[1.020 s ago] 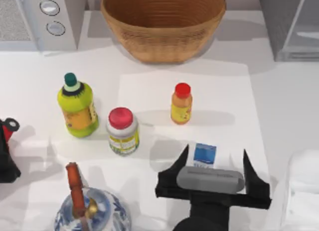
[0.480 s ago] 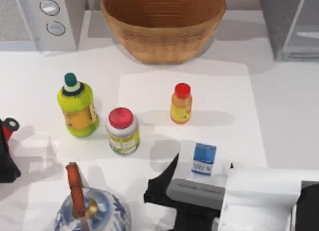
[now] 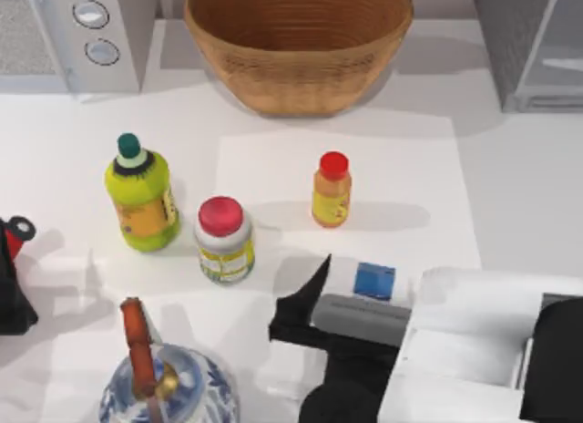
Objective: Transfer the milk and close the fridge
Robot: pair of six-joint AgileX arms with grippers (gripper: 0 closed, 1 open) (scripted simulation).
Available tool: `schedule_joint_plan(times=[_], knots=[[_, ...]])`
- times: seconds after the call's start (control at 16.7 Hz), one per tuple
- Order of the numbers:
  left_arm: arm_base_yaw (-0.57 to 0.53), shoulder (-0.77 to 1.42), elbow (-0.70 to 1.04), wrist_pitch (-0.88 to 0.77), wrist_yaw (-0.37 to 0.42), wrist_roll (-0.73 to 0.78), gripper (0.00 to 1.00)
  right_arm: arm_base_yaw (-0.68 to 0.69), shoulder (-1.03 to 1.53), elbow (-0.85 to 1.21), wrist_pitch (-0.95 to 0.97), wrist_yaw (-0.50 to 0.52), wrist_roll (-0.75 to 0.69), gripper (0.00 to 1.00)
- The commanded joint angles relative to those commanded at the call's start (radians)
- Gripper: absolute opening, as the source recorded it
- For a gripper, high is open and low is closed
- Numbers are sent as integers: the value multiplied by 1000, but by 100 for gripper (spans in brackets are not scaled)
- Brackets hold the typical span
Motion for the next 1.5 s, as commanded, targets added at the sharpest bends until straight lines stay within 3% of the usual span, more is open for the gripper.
schedule_joint_plan(times=[0.36,1.14,1.5], knots=[[0,0,0,0,0,0,100,-23,10,5,28,-23,-23,100],[0,0,0,0,0,0,100,-23,10,5,28,-23,-23,2],[0,0,0,0,0,0,100,-23,10,5,28,-23,-23,0]])
